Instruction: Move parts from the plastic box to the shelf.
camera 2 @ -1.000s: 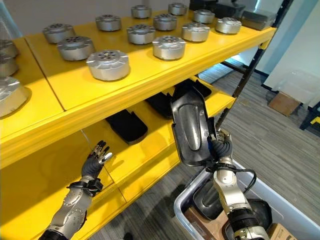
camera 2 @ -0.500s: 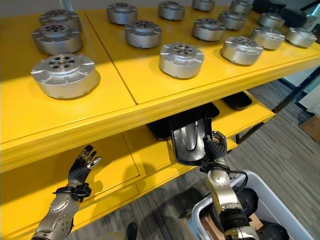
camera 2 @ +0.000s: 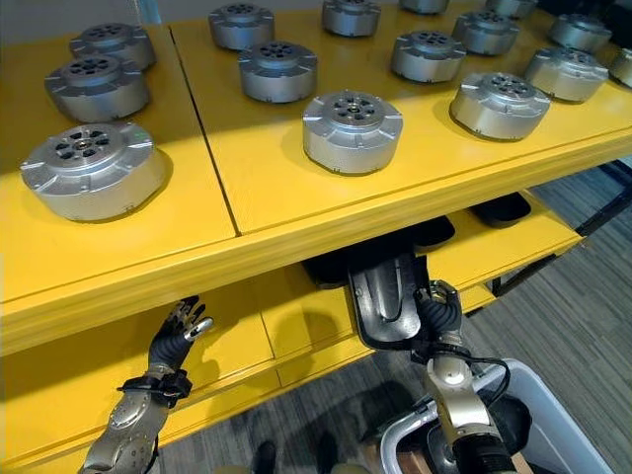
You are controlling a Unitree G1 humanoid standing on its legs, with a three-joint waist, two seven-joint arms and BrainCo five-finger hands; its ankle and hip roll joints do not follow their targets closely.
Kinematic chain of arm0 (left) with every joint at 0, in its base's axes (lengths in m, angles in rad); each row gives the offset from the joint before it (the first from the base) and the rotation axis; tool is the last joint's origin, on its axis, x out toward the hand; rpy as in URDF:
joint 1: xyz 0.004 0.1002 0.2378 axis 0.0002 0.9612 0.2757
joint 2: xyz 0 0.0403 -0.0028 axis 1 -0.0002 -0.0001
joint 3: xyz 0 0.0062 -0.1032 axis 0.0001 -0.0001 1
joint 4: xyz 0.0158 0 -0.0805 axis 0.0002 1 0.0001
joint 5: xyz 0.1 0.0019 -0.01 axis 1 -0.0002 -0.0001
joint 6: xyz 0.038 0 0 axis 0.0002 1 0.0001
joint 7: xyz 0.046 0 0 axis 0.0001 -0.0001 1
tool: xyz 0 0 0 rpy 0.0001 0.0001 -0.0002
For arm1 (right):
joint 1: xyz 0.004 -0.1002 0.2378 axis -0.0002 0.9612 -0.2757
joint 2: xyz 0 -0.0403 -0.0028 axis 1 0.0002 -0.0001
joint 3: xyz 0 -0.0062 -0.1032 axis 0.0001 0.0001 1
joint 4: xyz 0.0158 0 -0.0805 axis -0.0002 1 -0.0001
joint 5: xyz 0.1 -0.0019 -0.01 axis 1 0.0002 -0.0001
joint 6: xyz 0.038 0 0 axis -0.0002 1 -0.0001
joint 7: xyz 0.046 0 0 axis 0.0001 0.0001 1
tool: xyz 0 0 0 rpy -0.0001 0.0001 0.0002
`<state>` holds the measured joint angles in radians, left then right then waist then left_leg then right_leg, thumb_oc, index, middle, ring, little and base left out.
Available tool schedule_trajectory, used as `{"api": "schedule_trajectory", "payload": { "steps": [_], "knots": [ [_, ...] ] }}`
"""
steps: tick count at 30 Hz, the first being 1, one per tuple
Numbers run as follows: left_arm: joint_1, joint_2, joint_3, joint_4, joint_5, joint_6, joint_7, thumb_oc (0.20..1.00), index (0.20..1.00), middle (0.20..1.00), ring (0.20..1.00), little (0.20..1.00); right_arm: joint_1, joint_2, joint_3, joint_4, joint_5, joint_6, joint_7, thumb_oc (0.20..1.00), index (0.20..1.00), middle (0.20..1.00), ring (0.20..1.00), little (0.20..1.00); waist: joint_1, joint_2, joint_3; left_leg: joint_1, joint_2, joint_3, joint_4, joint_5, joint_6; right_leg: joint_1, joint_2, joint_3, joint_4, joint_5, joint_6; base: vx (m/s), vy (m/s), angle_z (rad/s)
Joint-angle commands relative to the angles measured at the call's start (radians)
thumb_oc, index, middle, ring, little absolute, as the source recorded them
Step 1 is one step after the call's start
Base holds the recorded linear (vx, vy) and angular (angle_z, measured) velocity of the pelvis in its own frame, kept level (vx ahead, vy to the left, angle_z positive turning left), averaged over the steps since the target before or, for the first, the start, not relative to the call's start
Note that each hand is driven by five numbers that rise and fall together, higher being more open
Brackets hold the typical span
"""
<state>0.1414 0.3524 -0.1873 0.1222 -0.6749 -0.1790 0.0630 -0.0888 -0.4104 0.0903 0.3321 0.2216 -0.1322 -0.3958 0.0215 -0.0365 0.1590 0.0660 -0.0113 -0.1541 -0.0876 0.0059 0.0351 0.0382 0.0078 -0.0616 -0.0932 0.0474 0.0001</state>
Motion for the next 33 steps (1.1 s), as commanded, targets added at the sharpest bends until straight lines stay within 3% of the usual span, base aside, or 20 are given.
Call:
{"api": "schedule_trajectory", "payload": {
  "steps": [1, 11, 13, 14, 16, 18, 20, 21, 22, 23, 26, 33],
  "knots": [
    [-0.031, 0.041, -0.014, -0.049, 0.024, -0.038, -0.027, 1.000, 1.000, 1.000, 1.000, 1.000, -0.056, -0.010, -0.037, -0.041, 0.023, -0.104, 0.002, 0.200, 0.200, 0.200, 0.200, 0.200, 0.019, -0.032, -0.098, -0.026, -0.064, 0.049, 0.035, -0.030, 0.020, -0.044, -0.045, -0.014, 0.150, -0.083, 0.091, 0.04, -0.049, -0.01],
    [-0.012, 0.031, -0.027, -0.048, 0.013, -0.028, -0.031, 1.000, 1.000, 1.000, 1.000, 1.000, -0.045, -0.017, -0.047, -0.043, 0.009, -0.103, 0.005, 0.200, 0.200, 0.200, 0.200, 0.200, 0.020, -0.030, -0.119, -0.021, -0.051, 0.014, 0.060, -0.033, -0.009, 0.003, -0.050, -0.080, 0.136, -0.110, 0.066, 0.00, -0.060, 0.16],
    [-0.020, 0.030, -0.033, -0.047, 0.006, -0.029, -0.032, 1.000, 1.000, 1.000, 1.000, 1.000, -0.061, -0.023, -0.040, -0.040, 0.012, -0.110, 0.004, 0.200, 0.200, 0.200, 0.200, 0.200, 0.027, -0.034, -0.089, -0.082, -0.070, -0.007, 0.170, -0.044, -0.028, -0.005, -0.053, -0.100, 0.155, -0.123, 0.053, -0.21, -0.082, 0.81],
    [-0.055, 0.023, -0.044, -0.039, -0.018, -0.033, -0.026, 1.000, 1.000, 1.000, 1.000, 1.000, -0.078, -0.039, -0.044, -0.052, 0.020, -0.117, -0.007, 0.200, 0.200, 0.200, 0.200, 0.200, 0.023, -0.041, -0.033, -0.177, -0.063, 0.050, 0.329, -0.080, -0.058, -0.046, -0.084, -0.156, 0.222, -0.134, 0.040, -0.36, -0.012, 1.29],
    [-0.059, 0.017, -0.051, -0.037, -0.022, -0.031, -0.031, 1.000, 1.000, 1.000, 1.000, 1.000, -0.092, -0.038, -0.032, -0.055, 0.025, -0.117, -0.011, 0.200, 0.200, 0.200, 0.200, 0.200, 0.016, -0.056, -0.025, -0.181, 0.003, 0.091, 0.384, -0.114, -0.054, -0.059, -0.112, -0.169, 0.239, -0.130, 0.038, -0.20, 0.040, 1.62],
    [-0.055, 0.016, -0.056, -0.041, -0.024, -0.031, -0.034, 1.000, 1.000, 1.000, 1.000, 1.000, -0.098, -0.033, -0.020, -0.049, 0.031, -0.116, -0.008, 0.200, 0.200, 0.200, 0.200, 0.200, 0.023, -0.057, -0.026, -0.151, 0.076, 0.057, 0.389, -0.122, -0.063, -0.058, -0.118, -0.164, 0.265, -0.147, 0.038, -0.01, 0.075, 0.53],
    [-0.055, 0.013, -0.060, -0.046, -0.030, -0.029, -0.024, 1.000, 1.000, 1.000, 1.000, 1.000, -0.103, -0.033, -0.009, -0.041, 0.037, -0.117, -0.016, 0.200, 0.200, 0.200, 0.200, 0.200, 0.013, -0.043, -0.036, -0.115, 0.195, 0.043, 0.328, -0.064, -0.082, -0.076, -0.137, -0.179, 0.310, -0.166, 0.047, 0.00, 0.204, 0.08],
    [-0.060, 0.011, -0.062, -0.044, -0.033, -0.025, -0.015, 1.000, 1.000, 1.000, 1.000, 1.000, -0.103, -0.037, -0.005, -0.042, 0.046, -0.112, -0.023, 0.200, 0.200, 0.200, 0.200, 0.200, 0.000, -0.014, -0.044, -0.093, 0.284, 0.065, 0.245, 0.011, -0.110, -0.092, -0.158, -0.204, 0.342, -0.179, 0.053, -0.01, 0.222, 0.31],
    [-0.060, 0.009, -0.061, -0.044, -0.033, -0.025, -0.014, 1.000, 1.000, 1.000, 1.000, 1.000, -0.103, -0.038, -0.004, -0.042, 0.046, -0.112, -0.024, 0.200, 0.200, 0.200, 0.200, 0.200, -0.002, -0.012, -0.044, -0.086, 0.287, 0.064, 0.231, 0.020, -0.113, -0.093, -0.156, -0.206, 0.345, -0.182, 0.050, -0.02, 0.347, 0.47],
    [-0.062, 0.006, -0.066, -0.034, -0.037, -0.017, -0.019, 1.000, 1.000, 1.000, 1.000, 1.000, -0.091, -0.044, -0.012, -0.057, 0.048, -0.108, -0.024, 0.200, 0.200, 0.200, 0.200, 0.200, -0.016, 0.022, -0.051, -0.071, 0.325, 0.110, 0.133, 0.046, -0.133, -0.105, -0.193, -0.237, 0.390, -0.190, 0.067, 0.01, 0.259, 0.65],
    [-0.052, 0.017, -0.062, -0.030, -0.037, -0.014, -0.028, 1.000, 1.000, 1.000, 1.000, 1.000, -0.081, -0.042, -0.023, -0.061, 0.041, -0.103, -0.019, 0.200, 0.200, 0.200, 0.200, 0.200, -0.006, 0.042, -0.063, -0.047, 0.302, 0.083, 0.095, 0.030, -0.145, -0.104, -0.218, -0.246, 0.409, -0.182, 0.076, 0.05, 0.255, 0.66],
    [-0.062, 0.058, -0.054, -0.036, -0.015, -0.012, -0.031, 1.000, 1.000, 1.000, 1.000, 1.000, -0.056, -0.002, -0.052, -0.065, 0.037, -0.095, -0.026, 0.200, 0.200, 0.200, 0.200, 0.200, 0.015, 0.017, -0.040, -0.077, 0.203, 0.087, 0.186, -0.055, -0.130, -0.023, -0.308, -0.277, 0.359, -0.134, 0.128, 0.07, 0.183, 0.40]
  ]
}}
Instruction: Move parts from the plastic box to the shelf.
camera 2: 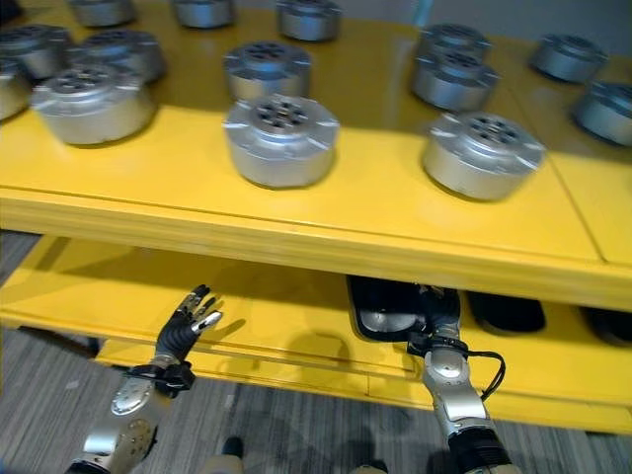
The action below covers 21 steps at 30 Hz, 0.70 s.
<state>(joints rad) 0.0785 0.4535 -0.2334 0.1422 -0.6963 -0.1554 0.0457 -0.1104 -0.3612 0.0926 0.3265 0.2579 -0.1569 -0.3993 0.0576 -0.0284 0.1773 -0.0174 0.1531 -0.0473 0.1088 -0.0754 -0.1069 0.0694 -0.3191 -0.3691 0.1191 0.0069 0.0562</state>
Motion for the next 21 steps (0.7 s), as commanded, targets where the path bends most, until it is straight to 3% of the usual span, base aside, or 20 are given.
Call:
{"api": "schedule_trajectory", "payload": {
  "steps": [1, 8, 12, 21],
  "knots": [
    [-0.003, -0.041, -0.008, -0.059, 0.008, -0.036, -0.011, 1.000, 1.000, 1.000, 1.000, 1.000, -0.037, -0.045, -0.049, -0.058, -0.001, -0.068, -0.021, 0.200, 0.200, 0.200, 0.200, 0.200, -0.018, 0.007, -0.057, 0.002, 0.026, -0.017, -0.001, 0.019, 0.014, -0.049, 0.009, 0.030, 0.138, -0.086, 0.079, 0.06, 0.191, 0.34],
    [0.006, -0.019, -0.017, -0.066, 0.006, -0.037, -0.008, 1.000, 1.000, 1.000, 1.000, 1.000, -0.145, -0.003, 0.018, 0.030, 0.010, -0.050, -0.016, 0.200, 0.200, 0.200, 0.200, 0.200, 0.018, -0.024, -0.047, -0.034, -0.043, 0.010, 0.062, -0.034, 0.042, -0.030, -0.043, 0.033, 0.087, -0.031, 0.117, 0.05, 0.118, -0.06],
    [0.009, -0.009, -0.032, -0.068, -0.003, -0.035, -0.004, 1.000, 1.000, 1.000, 1.000, 1.000, -0.225, 0.033, 0.052, 0.118, 0.077, -0.054, -0.025, 0.200, 0.200, 0.200, 0.200, 0.200, 0.037, -0.029, -0.031, -0.065, -0.054, 0.009, 0.107, -0.047, 0.043, -0.037, -0.050, 0.033, 0.093, -0.029, 0.117, 0.00, 0.020, -0.04],
    [-0.033, 0.021, -0.090, -0.076, -0.034, -0.041, 0.002, 1.000, 1.000, 1.000, 1.000, 1.000, -0.511, 0.114, 0.168, 0.465, 0.133, -0.019, -0.027, 0.200, 0.200, 0.200, 0.200, 0.200, 0.079, -0.001, 0.064, -0.180, -0.065, -0.008, 0.249, -0.076, 0.040, -0.125, -0.060, 0.047, 0.196, -0.062, 0.104, -0.09, 0.011, 0.07]
  ]
}}
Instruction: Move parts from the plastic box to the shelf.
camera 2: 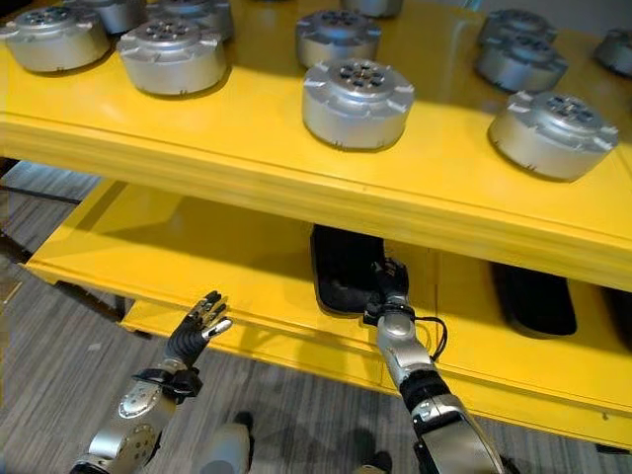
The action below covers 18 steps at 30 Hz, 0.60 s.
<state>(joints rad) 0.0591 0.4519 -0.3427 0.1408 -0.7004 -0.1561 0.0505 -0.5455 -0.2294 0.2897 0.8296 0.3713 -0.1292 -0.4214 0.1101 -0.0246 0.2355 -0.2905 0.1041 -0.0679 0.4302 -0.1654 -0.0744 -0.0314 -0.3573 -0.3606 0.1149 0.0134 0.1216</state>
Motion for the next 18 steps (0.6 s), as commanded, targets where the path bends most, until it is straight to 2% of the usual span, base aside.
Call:
{"api": "schedule_trajectory", "payload": {
  "steps": [1, 8, 12, 18],
  "knots": [
    [-0.018, 0.023, 0.012, -0.072, -0.035, -0.040, -0.004, 1.000, 1.000, 1.000, 1.000, 1.000, -0.112, -0.011, -0.025, -0.002, 0.022, -0.045, -0.004, 0.200, 0.200, 0.200, 0.200, 0.200, 0.031, -0.001, 0.014, 0.082, -0.015, 0.013, -0.059, 0.011, 0.008, -0.041, -0.024, 0.042, 0.220, -0.071, 0.038, -0.17, 0.025, -0.01],
    [-0.052, 0.045, -0.030, -0.069, -0.043, -0.043, -0.005, 1.000, 1.000, 1.000, 1.000, 1.000, -0.287, 0.001, -0.013, 0.164, 0.063, -0.038, -0.005, 0.200, 0.200, 0.200, 0.200, 0.200, 0.050, 0.013, 0.054, 0.014, 0.007, -0.002, 0.016, -0.002, 0.002, -0.116, -0.008, 0.059, 0.297, -0.101, 0.032, -0.08, -0.019, -0.02],
    [-0.070, 0.056, -0.049, -0.078, -0.055, -0.048, 0.001, 1.000, 1.000, 1.000, 1.000, 1.000, -0.402, -0.032, -0.018, 0.256, 0.101, -0.031, -0.011, 0.200, 0.200, 0.200, 0.200, 0.200, 0.058, 0.030, 0.072, -0.056, 0.017, -0.012, 0.082, -0.020, -0.001, -0.186, -0.003, 0.076, 0.361, -0.132, 0.026, -0.10, -0.011, -0.03],
    [-0.090, 0.077, -0.074, -0.097, -0.060, -0.049, 0.004, 1.000, 1.000, 1.000, 1.000, 1.000, -0.514, -0.112, -0.021, 0.341, 0.118, -0.017, -0.024, 0.200, 0.200, 0.200, 0.200, 0.200, 0.068, 0.044, 0.090, -0.123, 0.006, -0.024, 0.127, -0.028, 0.006, -0.254, -0.005, 0.081, 0.414, -0.151, 0.019, -0.05, -0.002, 0.03]
  ]
}}
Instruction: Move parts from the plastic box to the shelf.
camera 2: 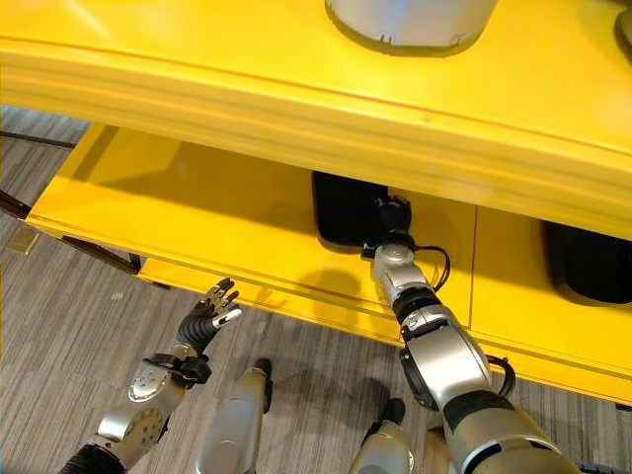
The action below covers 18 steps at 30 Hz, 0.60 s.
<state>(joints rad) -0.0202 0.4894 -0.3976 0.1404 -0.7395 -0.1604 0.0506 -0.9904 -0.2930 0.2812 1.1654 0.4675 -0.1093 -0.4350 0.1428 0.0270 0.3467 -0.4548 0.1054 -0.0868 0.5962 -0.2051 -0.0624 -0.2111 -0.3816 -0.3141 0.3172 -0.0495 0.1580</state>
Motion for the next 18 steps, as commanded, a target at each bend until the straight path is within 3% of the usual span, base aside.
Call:
{"api": "schedule_trajectory", "payload": {
  "steps": [1, 12, 16, 17, 18],
  "knots": [
    [-0.012, 0.042, -0.022, -0.101, -0.022, -0.045, 0.005, 1.000, 1.000, 1.000, 1.000, 1.000, -0.080, -0.061, -0.011, 0.016, 0.018, -0.033, -0.011, 0.200, 0.200, 0.200, 0.200, 0.200, 0.037, -0.005, -0.018, 0.032, 0.002, -0.005, -0.033, 0.011, -0.004, -0.080, 0.020, 0.036, 0.217, -0.089, -0.019, -0.02, 0.009, 0.03],
    [-0.048, 0.059, -0.044, -0.127, -0.016, -0.048, 0.017, 1.000, 1.000, 1.000, 1.000, 1.000, -0.162, -0.173, 0.004, 0.138, -0.004, -0.007, -0.023, 0.200, 0.200, 0.200, 0.200, 0.200, 0.043, 0.015, 0.012, -0.056, -0.026, -0.014, 0.024, 0.001, 0.015, -0.160, 0.003, 0.042, 0.280, -0.109, -0.032, -0.03, 0.017, 0.04],
    [-0.062, 0.057, -0.048, -0.125, -0.015, -0.053, 0.025, 1.000, 1.000, 1.000, 1.000, 1.000, -0.187, -0.194, 0.015, 0.160, -0.012, -0.004, -0.021, 0.200, 0.200, 0.200, 0.200, 0.200, 0.041, 0.021, 0.014, -0.105, -0.034, -0.018, 0.091, -0.024, 0.020, -0.214, -0.006, 0.057, 0.352, -0.141, -0.041, 0.00, 0.024, 0.07],
    [-0.062, 0.057, -0.049, -0.123, -0.015, -0.054, 0.029, 1.000, 1.000, 1.000, 1.000, 1.000, -0.191, -0.198, 0.019, 0.162, -0.012, -0.004, -0.020, 0.200, 0.200, 0.200, 0.200, 0.200, 0.040, 0.021, 0.014, -0.105, -0.030, -0.020, 0.119, -0.063, 0.017, -0.214, -0.003, 0.069, 0.377, -0.173, -0.033, -0.03, 0.035, -0.01],
    [-0.066, 0.056, -0.052, -0.122, -0.014, -0.054, 0.029, 1.000, 1.000, 1.000, 1.000, 1.000, -0.198, -0.202, 0.021, 0.164, -0.013, -0.005, -0.021, 0.200, 0.200, 0.200, 0.200, 0.200, 0.039, 0.021, 0.016, -0.123, -0.034, -0.018, 0.120, -0.037, 0.022, -0.232, -0.007, 0.066, 0.377, -0.151, -0.044, -0.03, 0.029, -0.07]
  ]
}}
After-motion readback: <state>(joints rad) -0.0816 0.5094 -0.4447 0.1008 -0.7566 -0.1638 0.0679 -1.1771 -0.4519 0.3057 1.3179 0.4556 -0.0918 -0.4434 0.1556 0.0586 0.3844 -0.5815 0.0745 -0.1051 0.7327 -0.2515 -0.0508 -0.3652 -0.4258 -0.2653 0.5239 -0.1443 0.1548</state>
